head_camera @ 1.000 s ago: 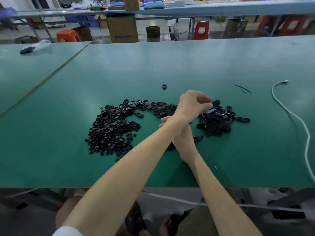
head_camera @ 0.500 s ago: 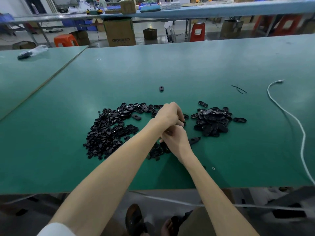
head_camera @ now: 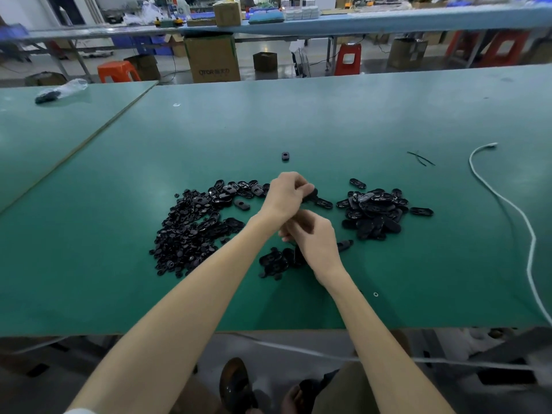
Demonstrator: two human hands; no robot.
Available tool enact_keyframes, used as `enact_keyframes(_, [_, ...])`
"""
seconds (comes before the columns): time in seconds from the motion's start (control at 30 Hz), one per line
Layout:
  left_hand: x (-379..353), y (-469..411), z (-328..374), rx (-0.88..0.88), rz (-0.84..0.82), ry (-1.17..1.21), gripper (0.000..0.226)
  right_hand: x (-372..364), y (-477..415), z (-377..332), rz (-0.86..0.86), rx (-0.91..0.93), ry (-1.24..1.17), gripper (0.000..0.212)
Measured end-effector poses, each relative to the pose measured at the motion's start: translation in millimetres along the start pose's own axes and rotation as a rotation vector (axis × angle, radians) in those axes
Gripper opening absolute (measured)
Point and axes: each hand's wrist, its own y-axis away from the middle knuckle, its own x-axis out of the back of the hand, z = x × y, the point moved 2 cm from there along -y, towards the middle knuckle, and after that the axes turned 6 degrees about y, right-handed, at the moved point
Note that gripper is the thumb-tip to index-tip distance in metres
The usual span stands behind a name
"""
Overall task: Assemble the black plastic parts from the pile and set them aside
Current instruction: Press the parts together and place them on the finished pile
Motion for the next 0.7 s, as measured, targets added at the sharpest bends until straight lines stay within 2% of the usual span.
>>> enact_keyframes(0.17, [33,16,-14,-0.047,-0.023,0.056,0.017,3,-4,8,0.137,-0.057,-0.160,0.013])
enact_keyframes(0.33, [49,36,-21,-0.126,-0.171,-0.020,0.009,3,-3,6,0.111,-0.016,-0.172,0.005])
enact_keyframes(0.47, [73,43,-29,-0.097,-0.183,-0.026,0.009,3,-2,6,0.101,-0.028,-0.176,0.007])
enact_keyframes(0.57, [101,41,-39,-0.073,-0.177,-0.249,0.003,4,-2,6,0.102,-0.031,-0.203,0.009])
enact_keyframes(0.7, [118,49,-52,0.008,-0.306,-0.517,0.012,3,-2,5,0.067,-0.020,-0.175,0.013])
